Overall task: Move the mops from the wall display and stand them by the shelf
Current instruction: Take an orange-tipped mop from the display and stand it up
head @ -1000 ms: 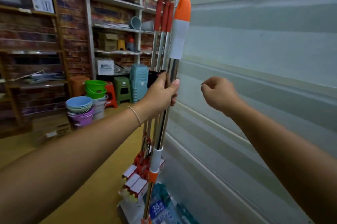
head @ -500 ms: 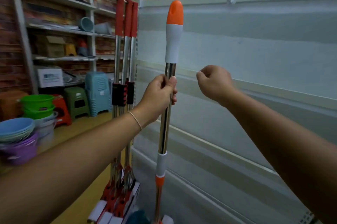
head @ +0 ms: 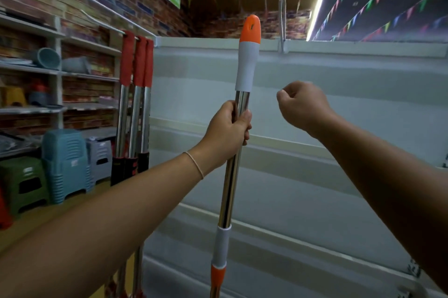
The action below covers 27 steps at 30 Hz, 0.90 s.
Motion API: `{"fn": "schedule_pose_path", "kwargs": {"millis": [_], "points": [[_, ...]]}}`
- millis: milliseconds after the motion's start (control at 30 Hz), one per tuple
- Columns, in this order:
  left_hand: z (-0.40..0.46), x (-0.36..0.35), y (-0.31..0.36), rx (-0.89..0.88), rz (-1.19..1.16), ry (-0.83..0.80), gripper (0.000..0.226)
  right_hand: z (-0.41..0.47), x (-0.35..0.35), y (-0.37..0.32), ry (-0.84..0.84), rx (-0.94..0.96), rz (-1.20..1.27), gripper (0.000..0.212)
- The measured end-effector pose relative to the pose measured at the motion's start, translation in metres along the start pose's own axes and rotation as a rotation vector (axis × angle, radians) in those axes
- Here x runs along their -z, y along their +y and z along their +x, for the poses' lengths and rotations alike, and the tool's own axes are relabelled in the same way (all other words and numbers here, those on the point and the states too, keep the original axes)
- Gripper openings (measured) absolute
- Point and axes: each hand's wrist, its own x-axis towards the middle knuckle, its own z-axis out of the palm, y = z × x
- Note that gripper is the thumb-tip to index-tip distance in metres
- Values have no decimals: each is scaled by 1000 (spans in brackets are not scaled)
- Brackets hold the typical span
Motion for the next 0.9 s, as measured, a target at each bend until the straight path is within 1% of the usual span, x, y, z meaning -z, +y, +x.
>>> {"fn": "schedule_pose_path", "kwargs": {"millis": [167,300,400,633,767,900], "points": [[4,-9,14,-46,-24,-10,10,14,5,3,48,6,0,34],[-2,-10,18,-94,-5,-4,11,20,8,0,100,55,5,35],[-10,-7,19,-117,-2,-5,10,20,7,-1,100,83,-8,35],[-16,-12,38,-198,3,-32,12,14,10,-6,87,76,-43,34],[-10,-12,46,-186,46,-33,14,14,16,-9,85,67,-41,34],[-6,-13,40,-160,67,-14,10,15,20,-11,92,73,-42,32]]}}
